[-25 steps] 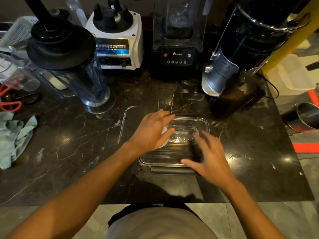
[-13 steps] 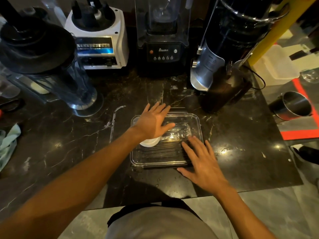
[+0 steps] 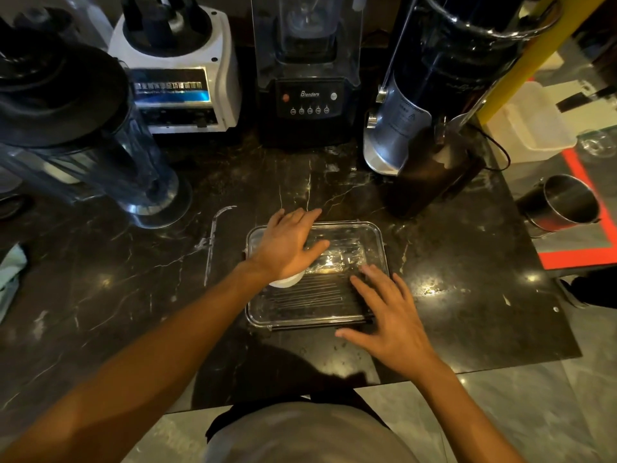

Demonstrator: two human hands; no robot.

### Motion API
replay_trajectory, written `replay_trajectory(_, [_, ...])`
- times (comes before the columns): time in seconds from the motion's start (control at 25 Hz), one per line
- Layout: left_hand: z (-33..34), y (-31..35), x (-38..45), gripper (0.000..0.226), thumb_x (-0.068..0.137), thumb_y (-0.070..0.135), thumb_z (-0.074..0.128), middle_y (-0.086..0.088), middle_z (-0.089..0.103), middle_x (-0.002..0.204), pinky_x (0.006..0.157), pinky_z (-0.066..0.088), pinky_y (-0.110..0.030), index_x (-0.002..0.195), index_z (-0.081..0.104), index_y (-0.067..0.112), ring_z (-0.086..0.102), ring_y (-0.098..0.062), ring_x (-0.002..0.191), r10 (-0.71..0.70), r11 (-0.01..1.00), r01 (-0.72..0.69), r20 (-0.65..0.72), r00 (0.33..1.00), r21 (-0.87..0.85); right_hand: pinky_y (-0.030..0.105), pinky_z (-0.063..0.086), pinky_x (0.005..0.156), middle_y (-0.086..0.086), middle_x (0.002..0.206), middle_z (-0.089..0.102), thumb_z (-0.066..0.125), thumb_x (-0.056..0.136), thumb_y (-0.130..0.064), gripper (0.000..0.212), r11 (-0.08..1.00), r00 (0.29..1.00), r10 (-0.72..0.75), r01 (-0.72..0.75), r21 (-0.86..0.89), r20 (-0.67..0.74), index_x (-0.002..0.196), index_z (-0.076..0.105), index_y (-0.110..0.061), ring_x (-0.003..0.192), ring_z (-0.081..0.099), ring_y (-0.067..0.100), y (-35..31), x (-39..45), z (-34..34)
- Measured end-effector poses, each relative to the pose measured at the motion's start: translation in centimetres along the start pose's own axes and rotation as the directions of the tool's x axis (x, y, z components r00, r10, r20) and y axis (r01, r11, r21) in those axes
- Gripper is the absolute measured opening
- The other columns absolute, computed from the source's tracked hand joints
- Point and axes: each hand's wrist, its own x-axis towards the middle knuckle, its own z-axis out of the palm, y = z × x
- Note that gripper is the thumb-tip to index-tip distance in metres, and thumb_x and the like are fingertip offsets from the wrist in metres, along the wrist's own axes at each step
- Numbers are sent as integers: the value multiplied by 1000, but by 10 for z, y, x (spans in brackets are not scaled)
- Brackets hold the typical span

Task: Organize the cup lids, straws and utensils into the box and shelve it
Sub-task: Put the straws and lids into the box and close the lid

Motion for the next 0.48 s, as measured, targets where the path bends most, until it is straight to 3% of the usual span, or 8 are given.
replay_trajectory(0.08, [3,-3,-25,79,98,59,54,-6,32,168,129,2,-44,162,26,21,18,-20,159,-56,991,41,-120,991,-129,46,20,122,-4,170,16,69,80,-72,94,950,985,167,-150,272,-40,158,33,-34,156,14,15,0,-4,0])
replay_trajectory(0.16, [9,-8,-57,90,92,68,56,-2,25,171,129,4,-48,163,24,25,11,-14,159,-182,955,114,-236,954,-275,31,24,117,-14,169,16,76,76,-70,99,773,923,385,-325,546,4,158,28,-43,154,14,4,-3,-6,1])
replay_trajectory(0.32, [31,-22,-108,107,77,82,63,5,24,171,125,26,-51,162,20,32,20,-12,157,-449,784,255,-235,862,-566,16,48,101,-33,140,53,84,73,-57,96,407,807,576,-419,812,127,154,35,-43,131,52,-4,-2,-9,14])
replay_trajectory(0.48, [56,-25,-140,112,72,80,71,7,32,167,122,37,-44,161,20,33,35,-6,150,-577,603,309,-134,806,-735,25,57,93,-9,127,71,82,79,-44,75,257,752,637,-413,874,168,145,51,-27,115,68,10,-4,-11,27])
